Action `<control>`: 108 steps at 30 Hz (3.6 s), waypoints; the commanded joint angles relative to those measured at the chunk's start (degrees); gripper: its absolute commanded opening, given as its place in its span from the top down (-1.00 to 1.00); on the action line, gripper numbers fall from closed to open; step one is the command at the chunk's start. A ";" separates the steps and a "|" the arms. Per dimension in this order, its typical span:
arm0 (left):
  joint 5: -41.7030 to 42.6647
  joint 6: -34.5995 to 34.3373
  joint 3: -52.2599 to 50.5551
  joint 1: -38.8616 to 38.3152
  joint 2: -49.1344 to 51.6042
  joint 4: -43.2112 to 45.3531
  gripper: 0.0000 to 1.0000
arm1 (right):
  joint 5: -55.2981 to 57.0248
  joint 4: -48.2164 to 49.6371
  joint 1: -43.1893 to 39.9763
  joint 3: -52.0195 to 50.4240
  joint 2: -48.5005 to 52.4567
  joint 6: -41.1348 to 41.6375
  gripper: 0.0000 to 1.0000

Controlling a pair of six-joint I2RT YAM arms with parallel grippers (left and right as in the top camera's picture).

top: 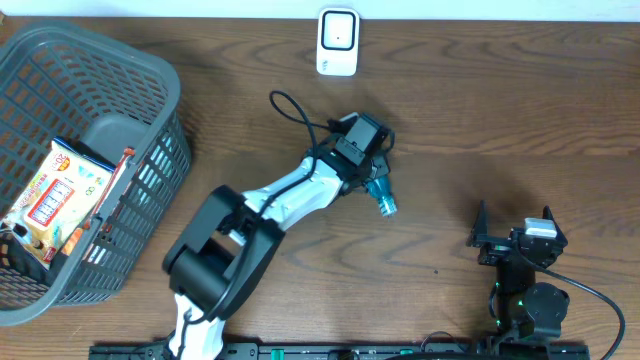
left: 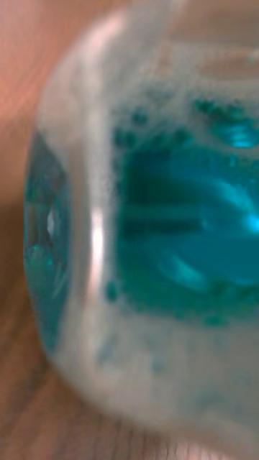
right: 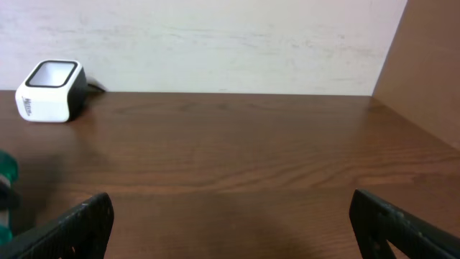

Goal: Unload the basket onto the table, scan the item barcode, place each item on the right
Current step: 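Carry the blue bottle toward the scanner and lower it onto the table, then release the bottle and move the left gripper back to the basket, then reach into the basket and grasp a small orange snack packet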

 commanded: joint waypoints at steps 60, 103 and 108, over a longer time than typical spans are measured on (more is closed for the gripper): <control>-33.16 18.69 1.36 19.43 -65.81 -33.90 -0.68 | -0.09 -0.22 0.46 -0.09 -0.15 -0.68 -0.98; -10.45 -4.22 2.45 73.18 -36.44 -51.28 -0.98 | -0.09 -0.22 0.46 -0.09 -0.15 -0.68 -0.98; -7.06 -10.99 2.40 73.88 -27.36 -53.64 -0.98 | -0.09 -0.22 0.46 -0.09 -0.15 -0.68 -0.99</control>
